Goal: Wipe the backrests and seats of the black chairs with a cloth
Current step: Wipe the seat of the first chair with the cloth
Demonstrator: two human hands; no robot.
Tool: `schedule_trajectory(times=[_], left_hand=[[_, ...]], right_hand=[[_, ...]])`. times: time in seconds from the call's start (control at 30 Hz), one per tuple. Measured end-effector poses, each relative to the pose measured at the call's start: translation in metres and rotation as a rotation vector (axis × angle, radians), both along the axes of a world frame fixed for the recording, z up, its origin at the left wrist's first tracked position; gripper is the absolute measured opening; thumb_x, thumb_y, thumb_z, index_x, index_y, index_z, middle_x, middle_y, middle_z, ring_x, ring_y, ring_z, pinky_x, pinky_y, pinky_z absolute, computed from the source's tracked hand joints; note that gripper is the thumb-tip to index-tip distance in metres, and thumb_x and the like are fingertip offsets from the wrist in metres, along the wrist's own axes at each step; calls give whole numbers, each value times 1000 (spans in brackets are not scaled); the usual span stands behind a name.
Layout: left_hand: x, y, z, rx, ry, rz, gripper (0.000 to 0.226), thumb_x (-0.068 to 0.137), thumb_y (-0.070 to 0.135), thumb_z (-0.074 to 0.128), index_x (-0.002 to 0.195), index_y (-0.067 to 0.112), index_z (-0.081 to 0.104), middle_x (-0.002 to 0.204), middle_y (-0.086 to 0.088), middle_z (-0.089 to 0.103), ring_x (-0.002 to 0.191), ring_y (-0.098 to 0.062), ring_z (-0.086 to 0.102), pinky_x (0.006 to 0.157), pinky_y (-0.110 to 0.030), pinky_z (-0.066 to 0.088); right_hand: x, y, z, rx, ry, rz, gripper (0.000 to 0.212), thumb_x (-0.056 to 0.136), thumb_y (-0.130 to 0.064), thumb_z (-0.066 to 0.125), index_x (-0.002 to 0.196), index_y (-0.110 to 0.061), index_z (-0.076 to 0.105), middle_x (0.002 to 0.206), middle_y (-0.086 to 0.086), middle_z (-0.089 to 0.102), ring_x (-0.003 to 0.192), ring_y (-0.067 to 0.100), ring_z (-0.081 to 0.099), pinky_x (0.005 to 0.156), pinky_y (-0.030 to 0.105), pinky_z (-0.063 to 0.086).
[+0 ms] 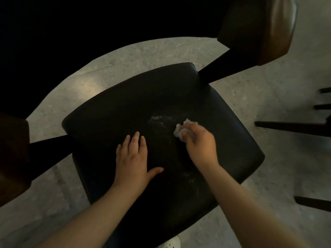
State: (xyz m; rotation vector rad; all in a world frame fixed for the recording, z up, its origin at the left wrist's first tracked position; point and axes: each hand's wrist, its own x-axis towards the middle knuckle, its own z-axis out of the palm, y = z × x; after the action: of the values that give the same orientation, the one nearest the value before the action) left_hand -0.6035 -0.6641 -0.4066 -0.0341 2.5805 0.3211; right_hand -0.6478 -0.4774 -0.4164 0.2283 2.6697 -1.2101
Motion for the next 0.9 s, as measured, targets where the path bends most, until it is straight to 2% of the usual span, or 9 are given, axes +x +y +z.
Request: schedule_trajectory(times=[0.1, 0.23, 0.3, 0.4, 0.5, 0.6, 0.73, 0.8, 0.9], left_hand=[[0, 0, -3, -26, 9, -14, 106, 81, 70, 54, 155, 17, -1, 162, -4, -11, 149, -26, -9, 122, -46, 4], [2, -1, -7, -38, 13, -22, 105, 83, 71, 51, 155, 16, -2, 162, -5, -12, 149, -27, -11, 122, -46, 2], [2, -1, -7, -40, 7, -25, 105, 83, 71, 50, 155, 16, -3, 162, -5, -13, 149, -27, -11, 122, -47, 2], [2, -1, -8, -46, 3, -28, 104, 84, 70, 51, 155, 16, -4, 162, -5, -14, 149, -27, -12, 122, -48, 4], [2, 0, -9, -56, 2, -24, 105, 84, 70, 51, 155, 16, -4, 162, -5, -15, 149, -28, -12, 122, -48, 3], [1, 0, -9, -51, -10, -28, 104, 84, 70, 52, 155, 16, -3, 162, -5, -14, 149, -28, -12, 122, -49, 3], [1, -1, -9, -57, -24, -34, 105, 84, 71, 49, 154, 16, -6, 161, -6, -17, 148, -28, -15, 122, -50, 1], [2, -1, -8, -63, -23, -44, 104, 85, 71, 48, 154, 16, -6, 161, -6, -18, 148, -28, -15, 122, -50, 2], [1, -1, -9, -59, -25, -36, 104, 85, 70, 49, 154, 16, -6, 161, -6, -17, 149, -28, -15, 122, -50, 2]], right_hand=[[-7, 10, 11, -13, 24, 22, 24, 94, -17, 55, 111, -33, 63, 106, -25, 54, 103, -3, 55, 93, 26, 49], [-52, 22, 12, 57, 121, -208, 25, 97, -19, 53, 119, -25, 61, 113, -15, 54, 100, -1, 51, 84, 15, 42], [-70, 20, 3, 58, 69, -267, 26, 98, -19, 52, 122, -23, 61, 115, -8, 57, 102, 5, 54, 86, 19, 41], [-64, 4, -9, -16, 47, -286, 24, 97, -20, 52, 117, -27, 64, 118, -8, 59, 110, 9, 56, 99, 31, 46], [-31, -9, -7, -28, 41, -32, 23, 96, -17, 53, 113, -30, 62, 114, -14, 59, 106, 1, 57, 98, 32, 49], [-22, -5, 2, -45, -58, 189, 26, 95, -15, 55, 115, -29, 64, 117, -12, 60, 107, 0, 57, 96, 30, 51], [-57, 5, 8, 17, 110, 72, 26, 96, -15, 54, 117, -26, 64, 122, -15, 56, 111, -2, 52, 103, 30, 45], [-71, 1, 4, 16, 101, 8, 25, 97, -15, 52, 116, -27, 64, 117, -16, 52, 108, 0, 49, 102, 32, 44], [-66, -11, -9, 31, 53, -4, 25, 96, -16, 53, 114, -29, 64, 120, -9, 58, 113, 7, 52, 104, 36, 44]])
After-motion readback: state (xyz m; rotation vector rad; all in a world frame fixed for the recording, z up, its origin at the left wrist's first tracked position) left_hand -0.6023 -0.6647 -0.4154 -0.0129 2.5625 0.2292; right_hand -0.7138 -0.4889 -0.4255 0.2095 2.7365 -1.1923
